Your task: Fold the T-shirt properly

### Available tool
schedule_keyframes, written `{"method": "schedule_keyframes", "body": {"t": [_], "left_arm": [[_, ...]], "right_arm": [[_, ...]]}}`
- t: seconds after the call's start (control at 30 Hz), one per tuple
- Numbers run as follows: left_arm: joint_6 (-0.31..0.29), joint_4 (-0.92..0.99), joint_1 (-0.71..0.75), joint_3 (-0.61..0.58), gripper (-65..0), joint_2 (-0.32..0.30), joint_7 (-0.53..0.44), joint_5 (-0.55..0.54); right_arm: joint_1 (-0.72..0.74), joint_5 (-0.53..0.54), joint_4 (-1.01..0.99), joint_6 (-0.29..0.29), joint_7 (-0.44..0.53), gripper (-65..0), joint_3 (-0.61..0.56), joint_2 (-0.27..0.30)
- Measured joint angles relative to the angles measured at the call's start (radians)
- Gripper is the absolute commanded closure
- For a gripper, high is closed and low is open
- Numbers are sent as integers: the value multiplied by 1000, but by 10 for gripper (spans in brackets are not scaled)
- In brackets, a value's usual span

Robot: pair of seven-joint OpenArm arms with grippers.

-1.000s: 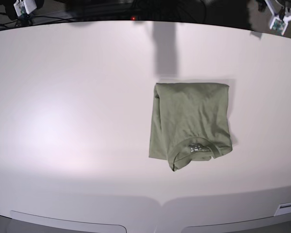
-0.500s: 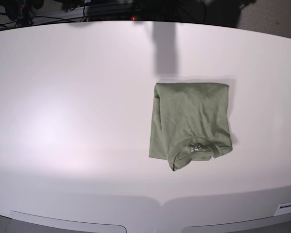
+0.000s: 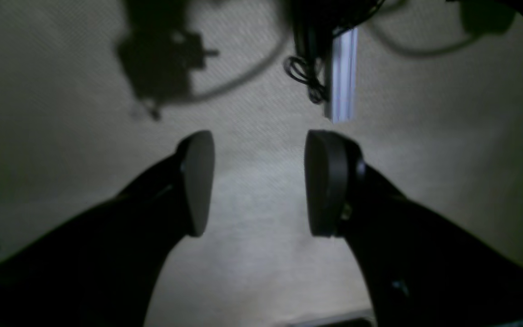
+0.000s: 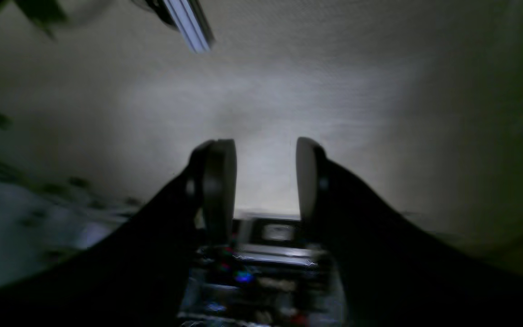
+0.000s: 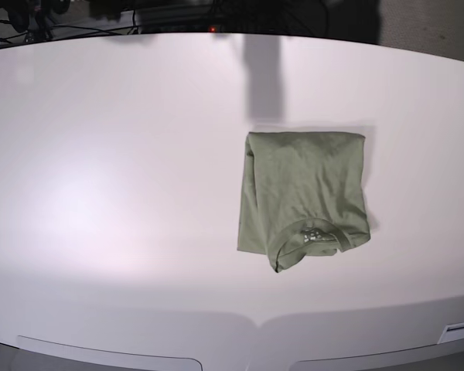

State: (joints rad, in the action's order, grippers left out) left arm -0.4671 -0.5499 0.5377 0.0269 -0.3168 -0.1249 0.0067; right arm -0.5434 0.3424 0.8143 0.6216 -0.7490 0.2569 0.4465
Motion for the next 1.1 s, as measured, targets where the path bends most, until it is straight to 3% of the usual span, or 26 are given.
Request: {"method": "schedule_keyframes", "body": {"t": [0.1,0.17,0.27,0.37,0.63,0.8,0.93,1.0,1.1], "left_arm": [[0,59,-38,0,-316,35,1,1],[20,66,-50,0,-316,58,13,0],[97,65,-58,0,-316,91,48,-17],[116,64,-50,0,-316,111,50,-21],[150,32,-42,0,-316,141,53,27],[396,4,-44,5,-316,148,140,79],[397,0,-42,5,-316,177,143,141],[392,0,-42,5,-316,202,100,164],[382,5,-55,5,-316,243,97,169]], "right_arm": [[86,-86,-66,-9,98,-227,-194,-6],[133,-113,-115,-74,175,-227,-319,-19],[168,-127,-172,-174,248,-227,-457,-51],[173,-127,-180,-192,320,-227,-534,-60],[214,-130,-180,-288,599,-227,-566,-56],[239,-127,-180,-285,652,-227,-566,-62],[250,-124,-181,-285,693,-227,-566,-61],[255,-124,-181,-285,724,-227,-566,-63],[268,-123,-181,-273,699,-227,-566,-62]]}}
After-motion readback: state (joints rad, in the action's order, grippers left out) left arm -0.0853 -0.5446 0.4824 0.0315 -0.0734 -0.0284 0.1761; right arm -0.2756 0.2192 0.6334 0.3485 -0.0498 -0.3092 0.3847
